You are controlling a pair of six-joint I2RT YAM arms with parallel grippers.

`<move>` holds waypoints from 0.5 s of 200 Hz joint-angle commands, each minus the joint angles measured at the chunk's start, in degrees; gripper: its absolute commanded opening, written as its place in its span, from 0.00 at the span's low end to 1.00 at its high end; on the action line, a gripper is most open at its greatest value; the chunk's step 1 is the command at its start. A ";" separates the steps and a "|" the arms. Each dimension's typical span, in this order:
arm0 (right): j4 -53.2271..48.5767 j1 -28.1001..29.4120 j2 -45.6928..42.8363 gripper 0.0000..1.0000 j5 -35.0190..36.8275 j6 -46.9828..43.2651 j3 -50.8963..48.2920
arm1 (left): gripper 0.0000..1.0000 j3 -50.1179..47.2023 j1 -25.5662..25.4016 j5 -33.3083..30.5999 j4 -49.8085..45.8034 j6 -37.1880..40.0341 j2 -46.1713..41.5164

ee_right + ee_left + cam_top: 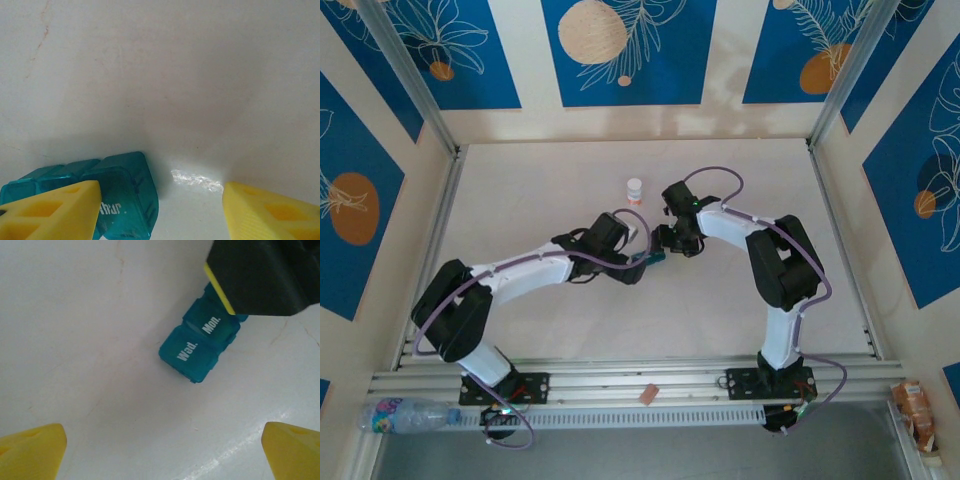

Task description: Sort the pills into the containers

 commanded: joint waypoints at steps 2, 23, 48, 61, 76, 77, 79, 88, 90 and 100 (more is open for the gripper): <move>-1.33 0.63 1.59 0.66 0.63 -0.76 -0.09 | 1.00 1.61 -1.57 0.02 0.76 2.97 1.73; -1.21 0.81 1.77 0.66 0.63 -0.77 -0.27 | 1.00 1.84 -2.15 -0.17 1.29 3.47 3.33; -1.21 0.98 1.96 0.65 0.58 -0.84 -0.43 | 1.00 2.33 -2.25 -2.22 1.56 3.57 5.04; -1.22 1.06 2.19 0.66 0.72 -0.84 -0.50 | 1.00 2.76 -2.20 -3.67 1.69 3.66 5.77; -1.26 1.13 2.32 0.65 0.71 -0.85 -0.68 | 1.00 3.55 -2.16 -4.92 1.63 4.00 6.77; -1.23 1.14 2.36 0.65 0.67 -0.85 -0.65 | 1.00 3.60 -2.12 -5.01 1.62 4.09 6.87; -1.17 1.15 2.36 0.65 0.71 -0.85 -0.67 | 1.00 3.64 -2.15 -5.14 1.61 4.14 6.99; -1.17 1.24 2.36 0.65 0.76 -0.78 -0.81 | 1.00 4.26 -2.19 -5.89 1.64 4.35 7.56; -1.13 1.24 2.34 0.65 0.71 -0.76 -0.86 | 1.00 4.38 -2.17 -6.06 1.57 4.44 7.65; -1.15 1.24 2.38 0.65 0.72 -0.69 -0.90 | 1.00 5.09 -2.16 -6.62 1.48 4.87 8.37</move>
